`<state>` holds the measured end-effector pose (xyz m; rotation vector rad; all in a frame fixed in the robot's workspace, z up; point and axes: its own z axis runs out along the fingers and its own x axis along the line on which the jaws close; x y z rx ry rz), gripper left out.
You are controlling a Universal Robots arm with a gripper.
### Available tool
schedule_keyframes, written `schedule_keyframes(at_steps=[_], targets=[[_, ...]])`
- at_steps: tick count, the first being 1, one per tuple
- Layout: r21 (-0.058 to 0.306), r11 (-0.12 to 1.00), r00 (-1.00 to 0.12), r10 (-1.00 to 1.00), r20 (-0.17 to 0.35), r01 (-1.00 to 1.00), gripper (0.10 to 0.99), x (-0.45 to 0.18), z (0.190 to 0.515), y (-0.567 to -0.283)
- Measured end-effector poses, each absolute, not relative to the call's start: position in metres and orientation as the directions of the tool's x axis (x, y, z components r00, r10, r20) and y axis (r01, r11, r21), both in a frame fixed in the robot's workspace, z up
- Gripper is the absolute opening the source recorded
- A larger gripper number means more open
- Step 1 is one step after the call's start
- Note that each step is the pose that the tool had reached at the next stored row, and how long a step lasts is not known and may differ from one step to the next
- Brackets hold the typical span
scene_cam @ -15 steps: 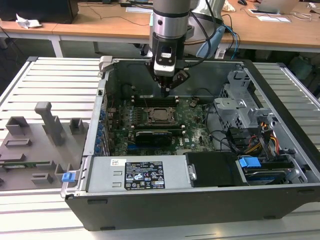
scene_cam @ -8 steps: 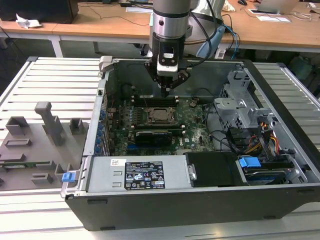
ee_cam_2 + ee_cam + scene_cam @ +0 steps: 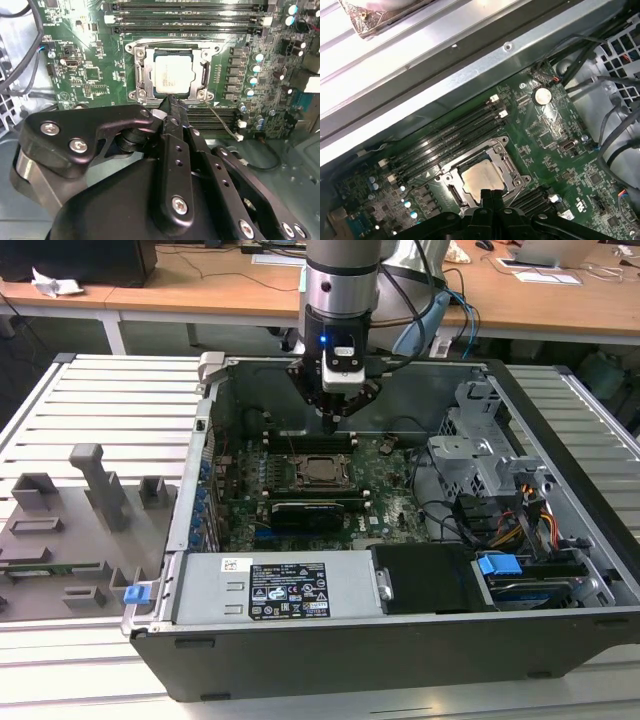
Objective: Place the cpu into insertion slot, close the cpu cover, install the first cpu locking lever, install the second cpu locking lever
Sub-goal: 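Install the first cpu locking lever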
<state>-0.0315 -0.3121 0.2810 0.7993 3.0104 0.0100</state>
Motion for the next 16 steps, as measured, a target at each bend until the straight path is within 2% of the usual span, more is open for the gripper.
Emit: schedule_keyframes(at_steps=[16], targets=[[0.013,0.963,-0.963,0.269,-0.024,0.269,0.106,-0.0315,0.2810,-0.3121]])
